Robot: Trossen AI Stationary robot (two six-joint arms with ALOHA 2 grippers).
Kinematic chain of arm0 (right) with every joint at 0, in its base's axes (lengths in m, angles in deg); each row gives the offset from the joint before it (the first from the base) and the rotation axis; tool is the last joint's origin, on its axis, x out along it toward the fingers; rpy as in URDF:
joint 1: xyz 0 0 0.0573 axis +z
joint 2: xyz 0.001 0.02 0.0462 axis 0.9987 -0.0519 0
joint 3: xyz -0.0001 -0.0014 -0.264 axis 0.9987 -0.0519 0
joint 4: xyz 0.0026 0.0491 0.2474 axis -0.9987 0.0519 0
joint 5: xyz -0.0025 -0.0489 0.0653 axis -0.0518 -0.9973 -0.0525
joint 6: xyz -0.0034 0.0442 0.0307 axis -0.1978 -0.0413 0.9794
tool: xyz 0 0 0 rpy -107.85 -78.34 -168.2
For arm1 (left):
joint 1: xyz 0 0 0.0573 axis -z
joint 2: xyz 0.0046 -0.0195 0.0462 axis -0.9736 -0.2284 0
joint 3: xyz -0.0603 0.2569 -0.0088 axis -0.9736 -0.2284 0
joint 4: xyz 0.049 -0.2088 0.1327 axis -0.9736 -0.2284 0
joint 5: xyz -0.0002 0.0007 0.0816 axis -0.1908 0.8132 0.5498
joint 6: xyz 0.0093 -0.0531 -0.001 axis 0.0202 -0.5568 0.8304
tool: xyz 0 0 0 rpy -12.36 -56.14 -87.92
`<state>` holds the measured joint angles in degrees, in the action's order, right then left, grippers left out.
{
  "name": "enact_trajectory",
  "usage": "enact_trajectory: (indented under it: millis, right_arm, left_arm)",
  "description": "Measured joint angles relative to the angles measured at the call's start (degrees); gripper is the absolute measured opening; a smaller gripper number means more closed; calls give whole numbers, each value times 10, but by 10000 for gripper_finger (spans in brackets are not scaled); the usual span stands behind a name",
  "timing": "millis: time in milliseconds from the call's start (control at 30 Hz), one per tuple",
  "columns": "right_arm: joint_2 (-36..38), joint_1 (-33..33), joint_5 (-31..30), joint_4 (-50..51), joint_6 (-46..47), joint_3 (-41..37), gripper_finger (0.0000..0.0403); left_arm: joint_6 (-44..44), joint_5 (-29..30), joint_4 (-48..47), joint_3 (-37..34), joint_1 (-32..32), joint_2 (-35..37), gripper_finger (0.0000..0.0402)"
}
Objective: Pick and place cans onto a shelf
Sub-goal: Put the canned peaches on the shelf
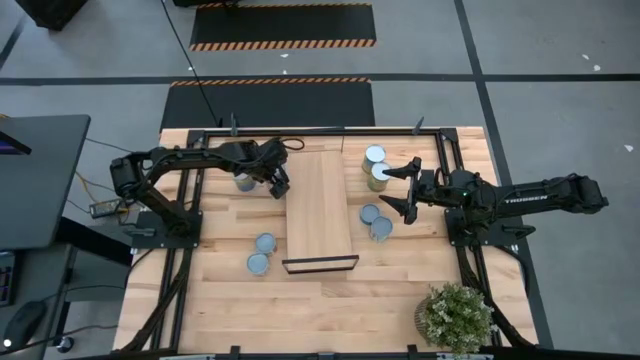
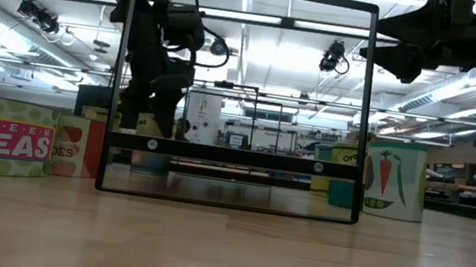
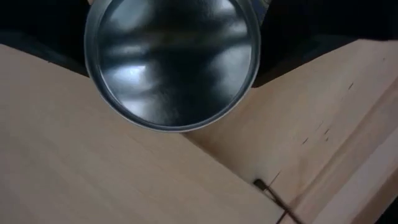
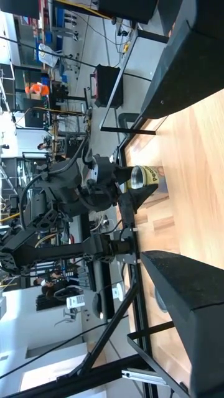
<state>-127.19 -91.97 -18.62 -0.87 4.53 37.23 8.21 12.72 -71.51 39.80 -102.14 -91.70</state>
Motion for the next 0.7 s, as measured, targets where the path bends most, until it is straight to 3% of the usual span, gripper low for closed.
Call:
enact_trajectory:
  millis: [200,333,567,700]
  right_arm:
    - [0,0,0,0,0,0,372]
    - [0,0,0,0,-3,0,372]
    - [0,0,0,0,0,0,372]
    - [0,0,0,0,0,0,372]
  left_arm:
    - [-7,2,-2,0,1,1,312]
    - [41,1,-41,17,-4,1,311]
    - [109,30,-182,163,-8,1,333]
    - [118,12,-194,227,0,1,326]
